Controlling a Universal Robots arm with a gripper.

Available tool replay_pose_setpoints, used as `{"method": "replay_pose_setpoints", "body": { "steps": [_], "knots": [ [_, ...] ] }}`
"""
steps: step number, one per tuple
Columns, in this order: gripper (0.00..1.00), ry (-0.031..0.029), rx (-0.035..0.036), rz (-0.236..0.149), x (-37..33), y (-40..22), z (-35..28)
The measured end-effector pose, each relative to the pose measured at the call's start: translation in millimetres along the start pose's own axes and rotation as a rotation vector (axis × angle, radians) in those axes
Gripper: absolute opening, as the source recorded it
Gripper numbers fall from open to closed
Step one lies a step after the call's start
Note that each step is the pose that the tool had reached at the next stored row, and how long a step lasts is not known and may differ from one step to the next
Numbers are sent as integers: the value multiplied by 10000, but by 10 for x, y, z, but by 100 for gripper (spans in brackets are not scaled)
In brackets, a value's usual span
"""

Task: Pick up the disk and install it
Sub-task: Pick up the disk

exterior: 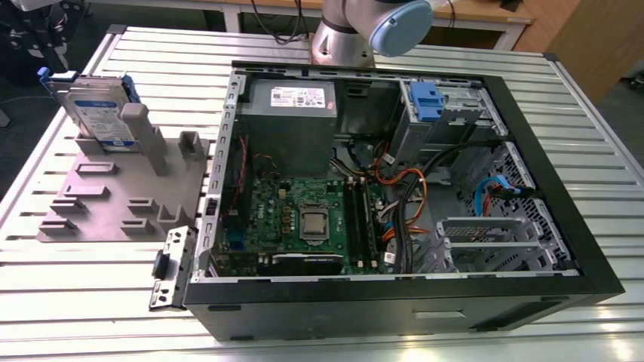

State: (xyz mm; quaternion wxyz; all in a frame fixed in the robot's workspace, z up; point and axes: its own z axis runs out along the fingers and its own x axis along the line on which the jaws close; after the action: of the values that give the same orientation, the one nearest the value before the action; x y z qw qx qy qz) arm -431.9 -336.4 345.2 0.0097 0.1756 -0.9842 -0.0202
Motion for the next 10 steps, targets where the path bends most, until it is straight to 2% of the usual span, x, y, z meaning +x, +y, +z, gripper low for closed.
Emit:
{"method": "replay_pose_setpoints", "body": {
  "steps": [10],
  "knots": [
    [11, 52, 14, -1198, 0, 0, 1]
  ]
}}
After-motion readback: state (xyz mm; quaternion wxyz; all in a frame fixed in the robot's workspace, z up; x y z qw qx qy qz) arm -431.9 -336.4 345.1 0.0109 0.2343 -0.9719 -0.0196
